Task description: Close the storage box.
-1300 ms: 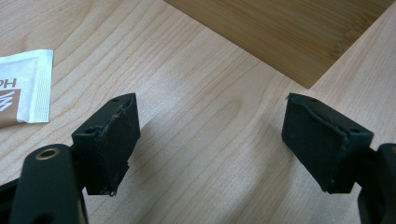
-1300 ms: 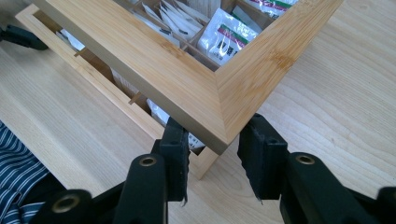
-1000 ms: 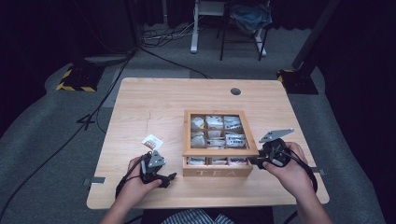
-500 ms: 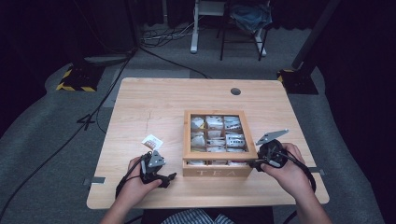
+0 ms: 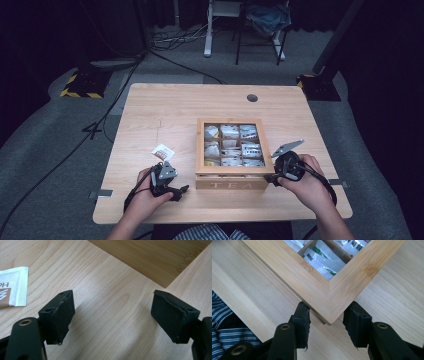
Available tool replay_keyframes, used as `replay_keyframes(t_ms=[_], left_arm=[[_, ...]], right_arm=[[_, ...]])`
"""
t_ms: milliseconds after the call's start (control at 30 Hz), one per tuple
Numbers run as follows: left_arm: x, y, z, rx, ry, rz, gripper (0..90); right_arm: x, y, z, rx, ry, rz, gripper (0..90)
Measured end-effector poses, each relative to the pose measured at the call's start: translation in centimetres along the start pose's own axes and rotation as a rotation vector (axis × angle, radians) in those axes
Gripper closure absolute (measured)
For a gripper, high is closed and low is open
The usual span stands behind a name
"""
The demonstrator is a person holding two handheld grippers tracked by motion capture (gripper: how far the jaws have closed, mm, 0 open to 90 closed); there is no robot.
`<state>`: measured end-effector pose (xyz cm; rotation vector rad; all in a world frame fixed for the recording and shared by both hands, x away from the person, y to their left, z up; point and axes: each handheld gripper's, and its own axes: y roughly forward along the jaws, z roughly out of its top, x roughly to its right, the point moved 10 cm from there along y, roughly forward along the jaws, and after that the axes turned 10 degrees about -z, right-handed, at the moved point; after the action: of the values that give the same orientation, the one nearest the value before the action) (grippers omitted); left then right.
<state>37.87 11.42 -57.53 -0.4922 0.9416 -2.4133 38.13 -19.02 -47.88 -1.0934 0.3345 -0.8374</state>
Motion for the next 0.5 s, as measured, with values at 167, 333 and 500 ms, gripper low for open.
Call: replay_keyframes(t_ms=[167,333,500], left_arm=[[0.00,0.00,0.00,0.000,0.000,0.000,19.9],[0.00,0.00,0.00,0.000,0.000,0.000,19.9],[0.00,0.00,0.00,0.000,0.000,0.000,19.9]], right_arm=[[-0.11,0.17,-0.16,-0.016,-0.006,-0.002,56.4],[-0.15,0.34,-0.34,-0.029,-0.016,0.005,55.3],[-0.20,0.46,-0.49,-0.041,-0.021,0.004,53.6]])
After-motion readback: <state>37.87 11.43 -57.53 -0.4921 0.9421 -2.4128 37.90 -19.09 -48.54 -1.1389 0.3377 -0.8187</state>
